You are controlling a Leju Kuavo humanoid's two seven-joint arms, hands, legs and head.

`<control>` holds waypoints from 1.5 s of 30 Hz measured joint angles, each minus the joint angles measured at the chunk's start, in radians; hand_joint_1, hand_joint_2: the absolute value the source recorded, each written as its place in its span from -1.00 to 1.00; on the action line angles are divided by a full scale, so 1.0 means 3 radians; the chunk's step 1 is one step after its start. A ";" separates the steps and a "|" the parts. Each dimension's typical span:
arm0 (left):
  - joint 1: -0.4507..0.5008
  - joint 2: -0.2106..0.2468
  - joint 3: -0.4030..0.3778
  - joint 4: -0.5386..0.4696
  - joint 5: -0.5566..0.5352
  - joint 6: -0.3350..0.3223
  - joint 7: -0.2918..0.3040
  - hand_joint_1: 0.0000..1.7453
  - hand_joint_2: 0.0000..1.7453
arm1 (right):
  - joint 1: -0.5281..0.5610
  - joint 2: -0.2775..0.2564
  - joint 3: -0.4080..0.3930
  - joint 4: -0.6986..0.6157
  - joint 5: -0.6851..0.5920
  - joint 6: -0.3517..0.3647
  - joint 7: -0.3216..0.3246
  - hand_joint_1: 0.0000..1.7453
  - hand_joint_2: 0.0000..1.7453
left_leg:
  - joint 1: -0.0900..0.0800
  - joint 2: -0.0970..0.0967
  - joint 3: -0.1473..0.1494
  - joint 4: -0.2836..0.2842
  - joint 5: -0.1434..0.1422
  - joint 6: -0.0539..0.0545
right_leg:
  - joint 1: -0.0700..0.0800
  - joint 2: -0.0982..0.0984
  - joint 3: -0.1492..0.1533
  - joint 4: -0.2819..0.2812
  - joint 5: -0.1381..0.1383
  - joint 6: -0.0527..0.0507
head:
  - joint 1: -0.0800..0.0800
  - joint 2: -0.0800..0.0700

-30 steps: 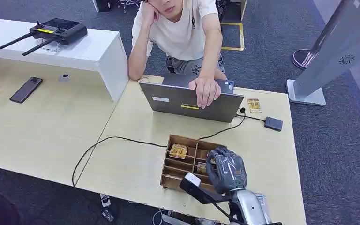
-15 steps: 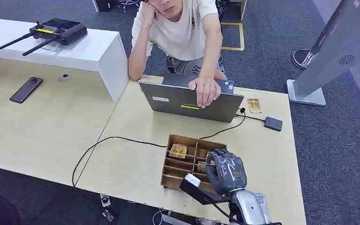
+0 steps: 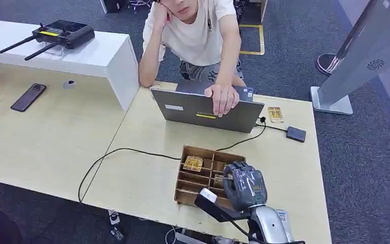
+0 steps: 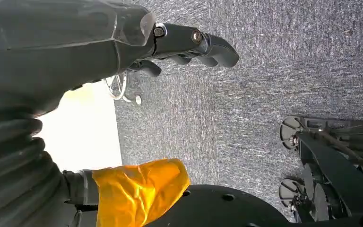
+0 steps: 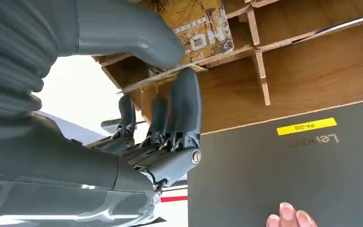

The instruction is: Pass the card to the sensor for recognition and then transmit it.

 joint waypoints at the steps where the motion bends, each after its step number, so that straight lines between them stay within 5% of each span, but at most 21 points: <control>1: 0.0000 0.0000 0.0000 0.0000 0.0000 0.0000 0.0000 -1.00 1.00 | -0.0004 0.0000 0.0000 0.0000 0.0001 -0.0002 0.0006 0.78 1.00 | 0.0000 0.0000 0.0000 0.0000 0.0000 0.0000 | 0.0000 0.0000 0.0000 0.0000 0.0000 0.0000 | 0.0001 0.0000; 2: 0.0000 0.0000 0.0000 0.0000 0.0000 0.0000 0.0000 -1.00 1.00 | -0.0013 0.0000 0.0000 0.0000 0.0001 -0.0006 0.0008 0.98 1.00 | 0.0000 0.0000 0.0000 0.0000 0.0000 0.0000 | 0.0000 0.0000 0.0000 0.0000 0.0000 0.0000 | 0.0001 0.0000; 4: -0.0001 0.0000 0.0000 0.0000 0.0000 0.0000 0.0000 -1.00 1.00 | -0.0021 0.0000 0.0000 0.0000 0.0001 -0.0010 0.0010 1.00 1.00 | 0.0000 0.0000 0.0001 0.0000 0.0000 0.0000 | 0.0000 0.0000 0.0001 0.0000 0.0000 0.0000 | 0.0001 0.0000; 28: -0.0012 0.0027 -0.0008 0.0001 -0.0031 0.0039 -0.0003 -1.00 1.00 | -0.0004 0.0000 -0.0017 -0.0033 0.0022 -0.0148 0.0038 1.00 1.00 | 0.0000 0.0001 0.0004 0.0000 0.0000 0.0000 | 0.0000 0.0000 0.0003 0.0000 0.0000 0.0000 | 0.0001 0.0000; 45: 0.0000 0.0024 -0.0008 0.0000 0.0000 0.0037 -0.0006 -1.00 1.00 | 0.0139 -0.0004 -0.0176 -0.0801 -0.0051 -0.0263 0.0015 1.00 1.00 | 0.0000 0.0000 0.0003 0.0000 0.0000 0.0000 | 0.0000 0.0000 0.0002 0.0000 0.0000 0.0000 | 0.0001 0.0000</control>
